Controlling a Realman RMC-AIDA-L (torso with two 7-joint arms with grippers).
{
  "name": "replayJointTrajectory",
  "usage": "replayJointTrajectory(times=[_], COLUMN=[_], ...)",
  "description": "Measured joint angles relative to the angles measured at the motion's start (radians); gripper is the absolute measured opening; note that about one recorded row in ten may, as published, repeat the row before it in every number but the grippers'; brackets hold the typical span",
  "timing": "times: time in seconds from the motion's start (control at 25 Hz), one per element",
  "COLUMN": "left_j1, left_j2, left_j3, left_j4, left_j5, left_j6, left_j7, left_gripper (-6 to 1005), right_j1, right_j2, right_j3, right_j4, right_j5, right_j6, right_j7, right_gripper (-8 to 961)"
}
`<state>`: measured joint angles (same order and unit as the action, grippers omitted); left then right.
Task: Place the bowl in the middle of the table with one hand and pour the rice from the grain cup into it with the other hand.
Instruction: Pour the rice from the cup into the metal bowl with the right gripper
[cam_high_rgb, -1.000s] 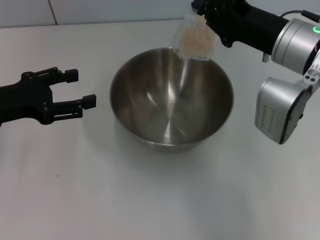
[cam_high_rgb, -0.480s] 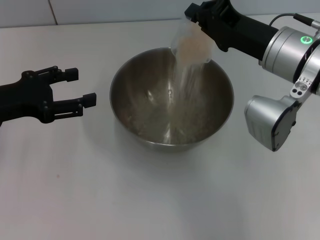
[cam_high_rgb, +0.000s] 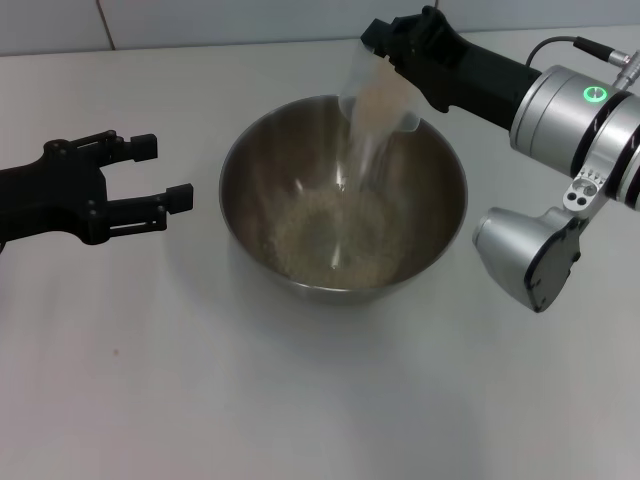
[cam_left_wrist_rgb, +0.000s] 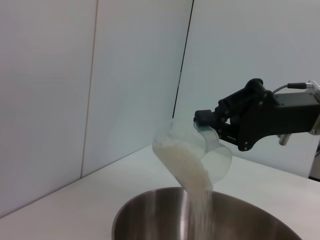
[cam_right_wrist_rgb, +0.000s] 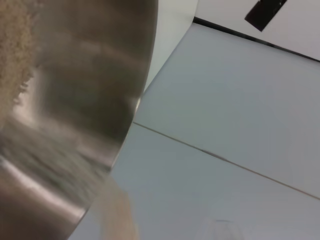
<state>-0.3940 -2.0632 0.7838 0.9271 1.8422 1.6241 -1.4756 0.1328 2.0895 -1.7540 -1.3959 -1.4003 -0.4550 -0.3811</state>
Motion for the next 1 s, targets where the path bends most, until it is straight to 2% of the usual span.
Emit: replayJointTrajectory(times=[1.0], left_j1=[0.007], left_j2=[0.001], left_j3=[0.000], left_j4=[0.009], left_j5=[-0.002], left_j6=[0.000], left_j7=[0.001], left_gripper=[829], right_j1=[-0.013], right_j2=[0.001], right_j3=[-0.049], right_j4=[-0.017], right_j5=[0.001], right_j6=[0.024], right_j7=[-0.076], right_gripper=[13])
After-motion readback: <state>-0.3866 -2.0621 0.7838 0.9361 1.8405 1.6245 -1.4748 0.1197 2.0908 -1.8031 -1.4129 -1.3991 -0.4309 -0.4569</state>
